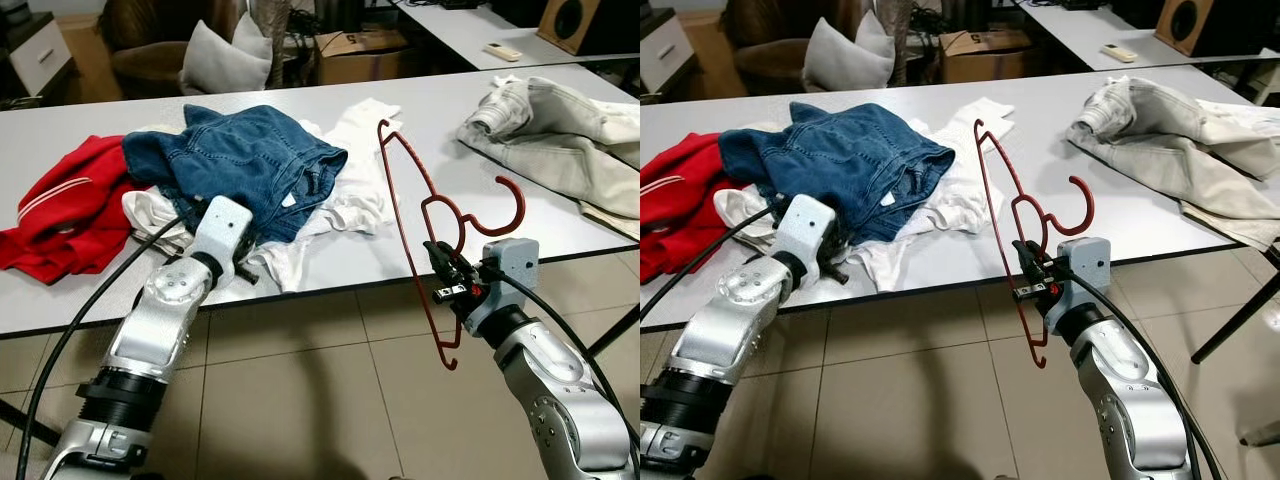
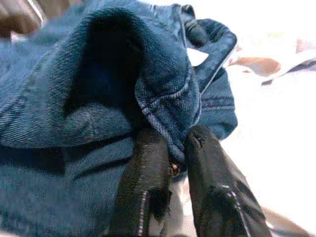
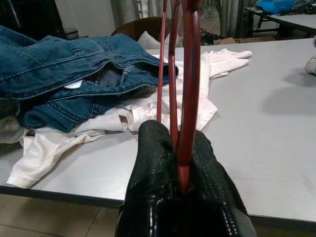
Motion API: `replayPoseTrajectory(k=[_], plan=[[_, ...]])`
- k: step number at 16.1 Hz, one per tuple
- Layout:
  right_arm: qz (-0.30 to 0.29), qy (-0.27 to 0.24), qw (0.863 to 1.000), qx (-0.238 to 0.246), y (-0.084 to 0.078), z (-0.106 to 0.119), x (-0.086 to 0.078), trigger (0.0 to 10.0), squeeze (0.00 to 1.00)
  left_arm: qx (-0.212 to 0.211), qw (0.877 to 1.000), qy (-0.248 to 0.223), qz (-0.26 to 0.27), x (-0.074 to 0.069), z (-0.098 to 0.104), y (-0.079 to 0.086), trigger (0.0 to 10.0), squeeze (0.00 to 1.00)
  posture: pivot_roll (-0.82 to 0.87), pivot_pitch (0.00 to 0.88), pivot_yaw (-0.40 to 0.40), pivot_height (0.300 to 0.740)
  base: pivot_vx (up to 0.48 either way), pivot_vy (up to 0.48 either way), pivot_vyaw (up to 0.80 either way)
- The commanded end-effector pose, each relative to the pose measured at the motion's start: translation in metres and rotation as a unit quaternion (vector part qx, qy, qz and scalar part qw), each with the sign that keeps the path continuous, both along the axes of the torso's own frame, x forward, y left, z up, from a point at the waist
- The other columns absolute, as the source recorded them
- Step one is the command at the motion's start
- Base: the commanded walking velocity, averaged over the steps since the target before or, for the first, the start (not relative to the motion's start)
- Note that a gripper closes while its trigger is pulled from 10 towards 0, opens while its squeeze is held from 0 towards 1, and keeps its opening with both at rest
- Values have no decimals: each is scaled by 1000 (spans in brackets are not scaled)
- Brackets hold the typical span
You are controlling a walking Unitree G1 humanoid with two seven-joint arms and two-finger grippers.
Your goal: Hang hanger
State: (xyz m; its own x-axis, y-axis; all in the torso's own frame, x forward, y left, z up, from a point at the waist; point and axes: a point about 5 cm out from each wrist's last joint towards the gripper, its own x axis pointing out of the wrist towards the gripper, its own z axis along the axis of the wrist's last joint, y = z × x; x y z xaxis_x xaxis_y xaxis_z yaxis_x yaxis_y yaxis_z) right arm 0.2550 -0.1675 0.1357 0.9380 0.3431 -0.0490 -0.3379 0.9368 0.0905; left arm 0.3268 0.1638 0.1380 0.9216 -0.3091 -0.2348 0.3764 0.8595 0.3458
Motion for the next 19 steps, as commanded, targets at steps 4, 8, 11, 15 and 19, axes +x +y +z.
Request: replayPoseTrajectory(k=[4,8,11,15,19], plan=[[-2,-8,1000,-4,0,1,1,10000,0,52,995,-80,14,-5,3,-7,10000,1000,-218,0,59,740,0,0,0],[-3,-10,1000,-1,1,1,1,10000,0,75,985,-152,19,-8,12,-8,10000,1000,-213,0,59,740,0,0,0],[0,-10,1000,2,5,1,2,10000,0,79,973,-217,8,-10,18,-13,10000,0,-212,0,61,740,0,0,0],[-3,-10,1000,4,4,1,1,10000,0,98,947,-304,24,-11,33,-16,10000,0,-222,0,68,740,0,0,0],[-5,-9,1000,4,4,1,0,10000,0,139,926,-339,89,-7,42,3,10000,0,-223,0,70,740,0,0,0]])
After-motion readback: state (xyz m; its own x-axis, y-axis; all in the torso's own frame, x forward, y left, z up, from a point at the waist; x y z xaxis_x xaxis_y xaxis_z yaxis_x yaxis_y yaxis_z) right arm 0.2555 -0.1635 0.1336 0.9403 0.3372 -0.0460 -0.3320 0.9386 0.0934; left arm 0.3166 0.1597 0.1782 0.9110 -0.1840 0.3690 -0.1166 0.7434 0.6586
